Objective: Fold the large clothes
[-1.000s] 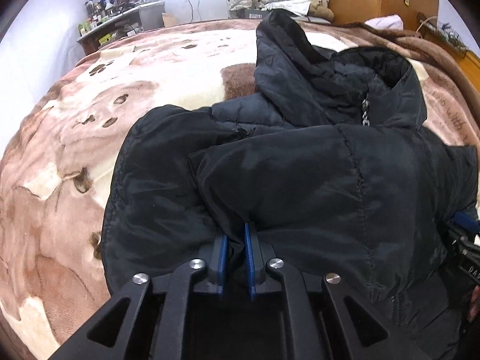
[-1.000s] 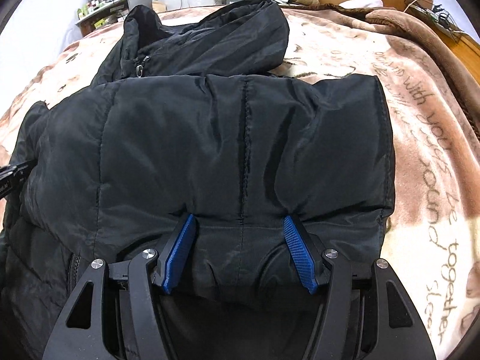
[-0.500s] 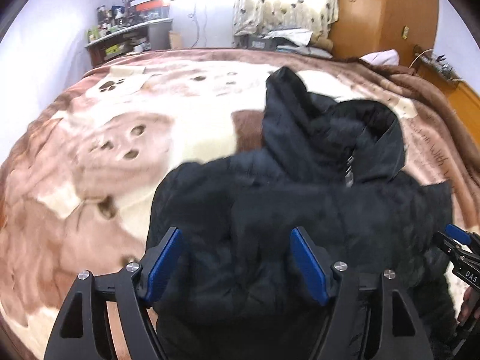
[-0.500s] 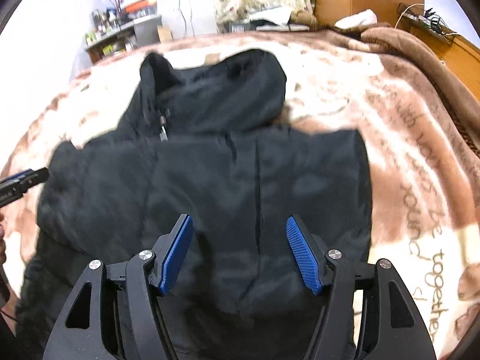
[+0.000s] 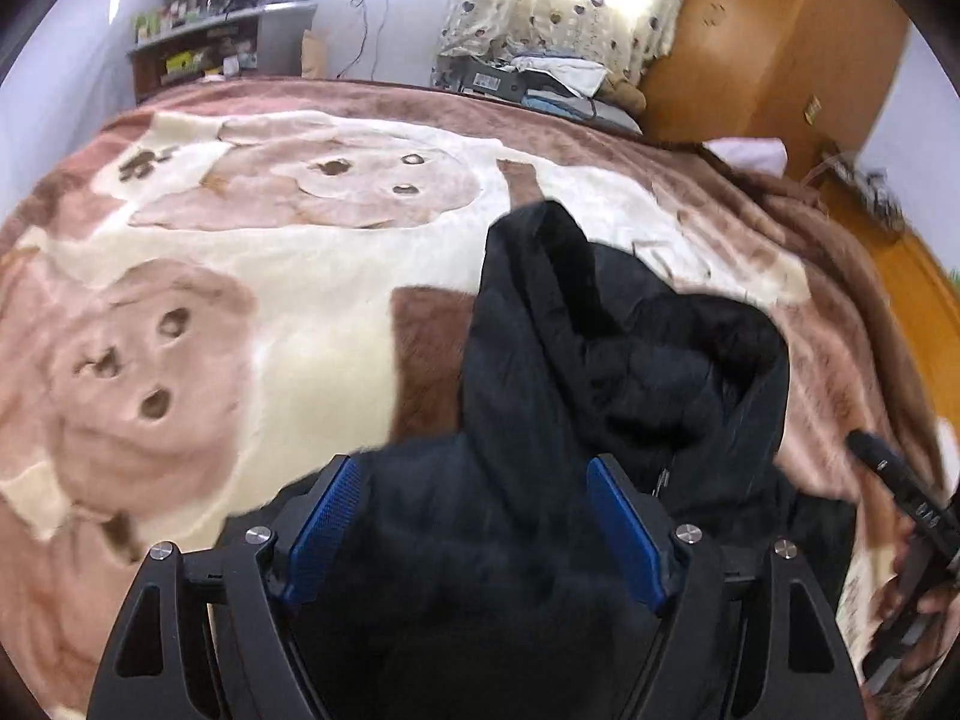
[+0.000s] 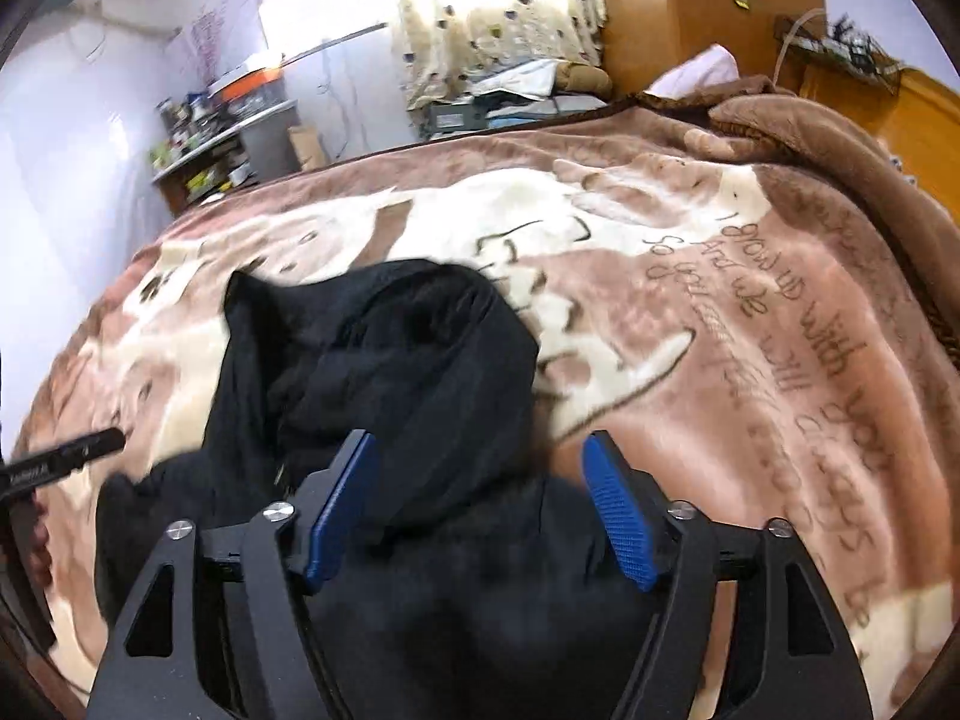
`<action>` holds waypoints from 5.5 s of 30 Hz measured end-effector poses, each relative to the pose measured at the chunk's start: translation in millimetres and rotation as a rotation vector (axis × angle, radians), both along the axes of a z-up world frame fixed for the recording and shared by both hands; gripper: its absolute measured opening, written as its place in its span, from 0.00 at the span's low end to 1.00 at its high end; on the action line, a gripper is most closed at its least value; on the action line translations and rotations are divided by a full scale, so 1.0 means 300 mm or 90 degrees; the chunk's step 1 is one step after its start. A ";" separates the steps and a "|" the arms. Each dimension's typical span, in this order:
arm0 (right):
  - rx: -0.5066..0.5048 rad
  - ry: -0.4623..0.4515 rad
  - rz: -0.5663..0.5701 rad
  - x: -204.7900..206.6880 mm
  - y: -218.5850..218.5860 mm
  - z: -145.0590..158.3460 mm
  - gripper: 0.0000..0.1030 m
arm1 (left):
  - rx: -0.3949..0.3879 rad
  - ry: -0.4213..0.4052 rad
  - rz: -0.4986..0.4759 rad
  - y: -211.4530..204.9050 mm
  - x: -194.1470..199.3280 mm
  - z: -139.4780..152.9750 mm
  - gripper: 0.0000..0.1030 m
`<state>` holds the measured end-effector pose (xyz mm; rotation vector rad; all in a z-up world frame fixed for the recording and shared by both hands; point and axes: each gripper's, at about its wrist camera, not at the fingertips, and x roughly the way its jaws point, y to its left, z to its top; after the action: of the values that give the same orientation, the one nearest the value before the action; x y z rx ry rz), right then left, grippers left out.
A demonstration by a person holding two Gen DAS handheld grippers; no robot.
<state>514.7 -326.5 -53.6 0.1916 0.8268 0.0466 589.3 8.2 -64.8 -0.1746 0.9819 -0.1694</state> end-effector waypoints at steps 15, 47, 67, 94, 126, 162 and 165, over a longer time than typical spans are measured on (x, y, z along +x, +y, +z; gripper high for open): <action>0.056 0.055 -0.049 0.288 -0.052 -0.160 0.75 | -0.031 0.070 0.022 -0.080 0.348 -0.186 0.78; -0.015 -0.121 0.027 -0.208 0.090 0.044 0.09 | -0.217 0.000 0.043 0.068 -0.122 -0.041 0.07; 0.063 -0.026 -0.009 -0.407 -0.010 -0.188 0.10 | -0.243 0.009 0.129 0.286 -0.401 -0.032 0.07; 0.287 0.083 0.092 -0.477 0.069 -0.161 0.67 | -0.233 0.099 0.060 0.190 -0.426 -0.033 0.81; -0.034 0.046 0.180 -0.528 0.194 -0.130 0.07 | 0.057 0.061 0.009 0.113 -0.518 -0.124 0.05; -0.150 0.026 0.204 -0.324 0.318 -0.354 0.60 | 0.150 0.010 -0.047 -0.066 -0.405 -0.275 0.66; -0.146 0.034 0.202 -0.316 0.317 -0.372 0.60 | 0.143 0.010 -0.040 -0.064 -0.402 -0.293 0.66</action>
<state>420.1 -231.4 -165.1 -0.1558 0.9034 0.2441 468.6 -10.9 -152.7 0.0609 1.0157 -0.1145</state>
